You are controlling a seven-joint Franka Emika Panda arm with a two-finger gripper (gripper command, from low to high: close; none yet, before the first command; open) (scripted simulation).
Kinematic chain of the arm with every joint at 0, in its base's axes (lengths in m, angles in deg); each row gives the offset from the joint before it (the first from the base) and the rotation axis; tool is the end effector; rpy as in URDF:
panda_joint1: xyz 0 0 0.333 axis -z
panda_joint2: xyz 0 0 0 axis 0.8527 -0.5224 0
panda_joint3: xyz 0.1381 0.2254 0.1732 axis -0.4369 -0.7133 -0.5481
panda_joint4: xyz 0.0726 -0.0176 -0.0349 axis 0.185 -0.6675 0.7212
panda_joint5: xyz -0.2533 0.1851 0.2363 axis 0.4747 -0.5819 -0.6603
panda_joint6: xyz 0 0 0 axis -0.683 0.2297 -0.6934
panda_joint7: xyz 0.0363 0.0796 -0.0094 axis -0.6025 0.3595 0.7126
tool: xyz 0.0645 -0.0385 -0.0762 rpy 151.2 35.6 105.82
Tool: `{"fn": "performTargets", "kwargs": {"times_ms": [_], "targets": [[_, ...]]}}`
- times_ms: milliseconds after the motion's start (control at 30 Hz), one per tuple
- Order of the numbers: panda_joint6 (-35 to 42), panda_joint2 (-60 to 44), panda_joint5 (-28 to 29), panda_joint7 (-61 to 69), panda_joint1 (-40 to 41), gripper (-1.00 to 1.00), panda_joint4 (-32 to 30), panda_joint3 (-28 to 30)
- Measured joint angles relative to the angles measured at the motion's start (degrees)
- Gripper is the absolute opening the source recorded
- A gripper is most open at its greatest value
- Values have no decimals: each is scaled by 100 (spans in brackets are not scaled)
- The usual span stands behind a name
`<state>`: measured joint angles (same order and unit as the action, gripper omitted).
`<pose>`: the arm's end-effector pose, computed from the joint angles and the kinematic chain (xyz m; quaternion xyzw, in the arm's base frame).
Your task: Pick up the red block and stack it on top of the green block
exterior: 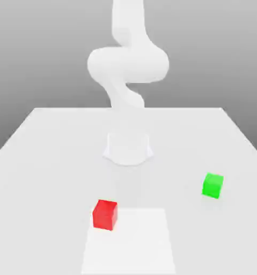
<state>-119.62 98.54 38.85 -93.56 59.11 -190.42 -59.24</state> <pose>0.3757 -0.0069 0.6612 -0.8576 0.3744 -0.3248 0.1371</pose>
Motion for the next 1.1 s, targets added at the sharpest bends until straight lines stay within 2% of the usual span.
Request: {"fn": "performTargets", "kwargs": {"times_ms": [567,800,833,1100], "targets": [[-2455,-3597,49,-356,485,0,-2712,312],[-3724,-5137,-219,-187,632,0,-2715,154],[-3870,-5311,-242,-171,662,-100,-2690,117],[-3782,-5205,-201,-203,669,-100,-2707,119]]}}
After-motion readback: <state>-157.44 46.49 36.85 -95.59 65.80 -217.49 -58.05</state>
